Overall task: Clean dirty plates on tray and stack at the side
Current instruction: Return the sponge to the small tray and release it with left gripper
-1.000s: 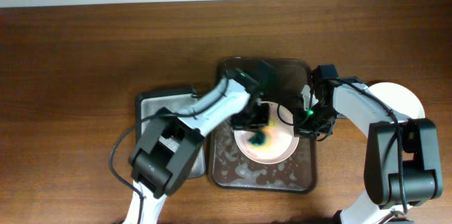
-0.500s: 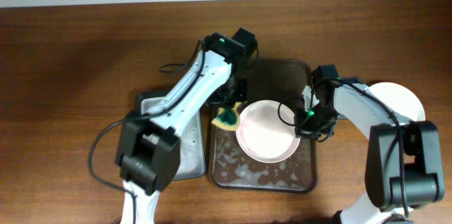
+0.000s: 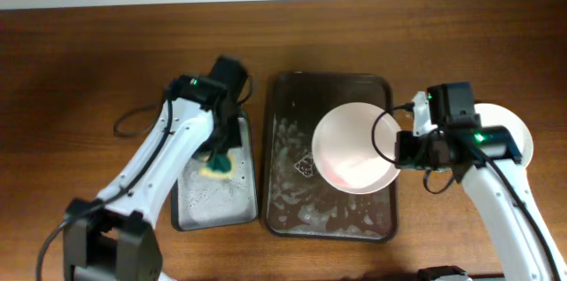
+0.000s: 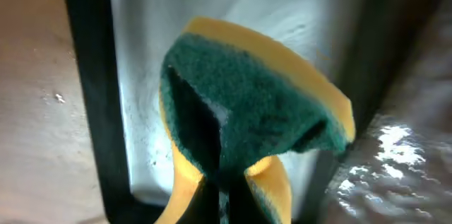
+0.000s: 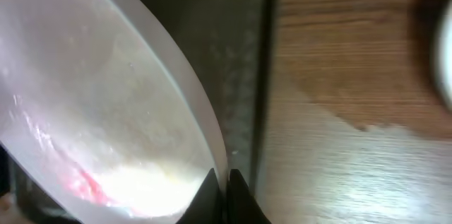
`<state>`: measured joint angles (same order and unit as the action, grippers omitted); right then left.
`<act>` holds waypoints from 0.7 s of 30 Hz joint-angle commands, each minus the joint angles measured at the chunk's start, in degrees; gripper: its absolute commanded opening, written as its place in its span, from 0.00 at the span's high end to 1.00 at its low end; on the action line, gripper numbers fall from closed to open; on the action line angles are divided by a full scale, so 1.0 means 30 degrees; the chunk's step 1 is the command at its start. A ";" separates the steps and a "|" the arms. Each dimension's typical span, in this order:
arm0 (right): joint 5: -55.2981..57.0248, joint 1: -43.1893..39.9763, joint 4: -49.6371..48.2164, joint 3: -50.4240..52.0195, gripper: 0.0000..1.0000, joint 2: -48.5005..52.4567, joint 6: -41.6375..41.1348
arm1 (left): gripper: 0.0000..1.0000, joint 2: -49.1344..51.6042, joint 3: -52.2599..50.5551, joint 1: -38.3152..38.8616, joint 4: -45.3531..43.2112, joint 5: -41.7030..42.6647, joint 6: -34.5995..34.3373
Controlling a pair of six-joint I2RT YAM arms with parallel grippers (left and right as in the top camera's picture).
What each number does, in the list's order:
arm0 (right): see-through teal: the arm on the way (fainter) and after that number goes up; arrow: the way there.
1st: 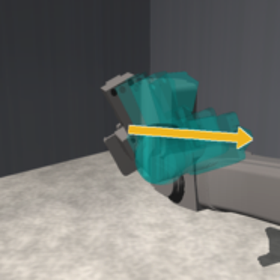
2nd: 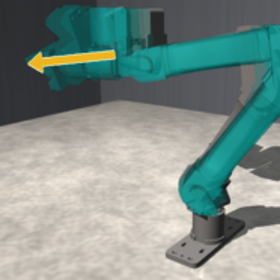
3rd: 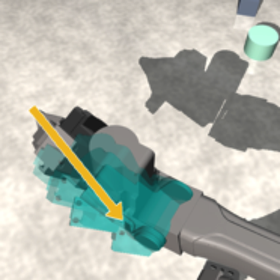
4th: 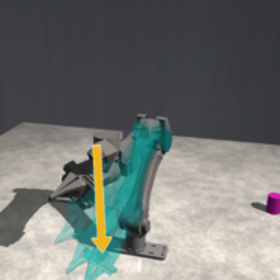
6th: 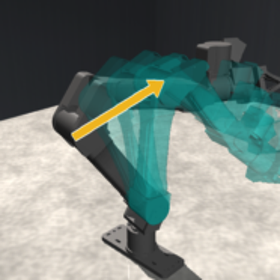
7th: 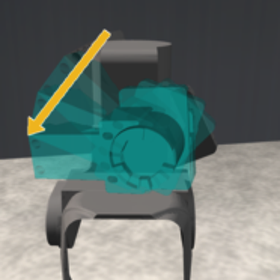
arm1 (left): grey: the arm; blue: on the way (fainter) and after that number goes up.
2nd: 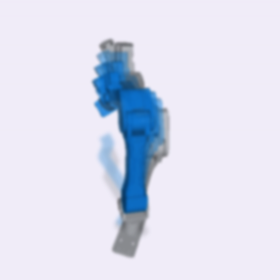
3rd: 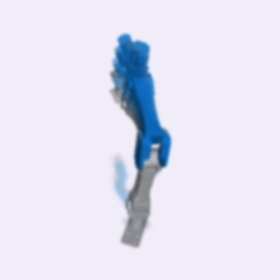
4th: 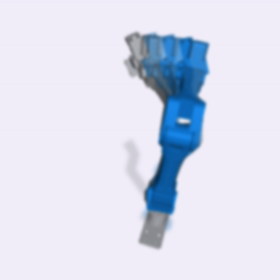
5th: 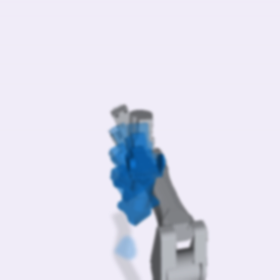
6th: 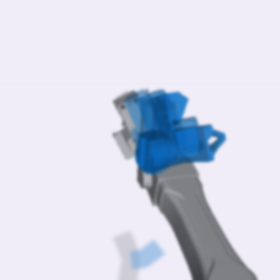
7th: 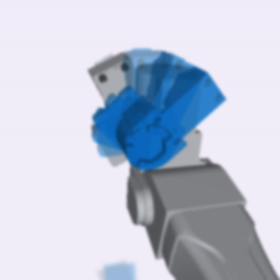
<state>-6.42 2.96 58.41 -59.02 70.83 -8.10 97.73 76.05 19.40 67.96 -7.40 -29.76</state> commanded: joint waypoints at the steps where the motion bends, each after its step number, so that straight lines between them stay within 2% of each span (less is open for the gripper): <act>1: 0.2426 -0.0109 0.0182 -0.0058 0.96 -0.1086 0.0109 | 1.00 -0.0765 -0.2863 -0.1239 -0.2732 0.1515 0.0029; 6: 0.4881 0.1916 0.0248 -0.0058 0.96 -0.1967 0.0080 | 0.99 -0.0976 -0.3366 -0.1523 -0.3854 0.2069 0.0029; 8: 0.6513 0.3453 0.0284 -0.0058 0.96 -0.1996 0.0007 | 0.85 -0.1311 -0.3366 -0.1523 -0.3869 0.2069 0.0029; 9: 0.7584 0.4401 0.0299 -0.0058 0.96 -0.1989 -0.0328 | 0.78 -0.1610 -0.3366 -0.1523 -0.3861 0.2062 0.0029; 10: 0.8830 0.5399 0.0321 -0.0058 0.96 -0.1989 -0.0656 | 0.66 -0.1836 -0.3366 -0.1523 -0.3861 0.2062 0.0029; 13: 1.3486 0.8655 0.0342 -0.0058 0.96 -0.1989 -0.0692 | 0.19 -0.3359 -0.3366 -0.1523 -0.3869 0.2047 0.0029; 15: 1.5657 1.0717 0.0321 -0.0058 0.96 -0.1989 -0.0692 | 0.02 -0.4422 -0.3366 -0.1523 -0.3854 0.2011 0.0036; 17: 1.7369 1.3318 0.0313 -0.0058 0.96 -0.1996 -0.0692 | 0.00 -0.5617 -0.3366 -0.1523 -0.3854 0.1982 0.0029; 21: 2.0903 1.6160 0.0481 -0.0080 0.96 -0.1996 -0.2011 | 0.00 -0.6156 -0.3373 -0.1523 -0.3854 0.1989 0.0022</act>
<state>43.16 47.20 59.66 -59.02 65.71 -9.98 80.36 65.78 15.07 56.38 -1.67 -29.80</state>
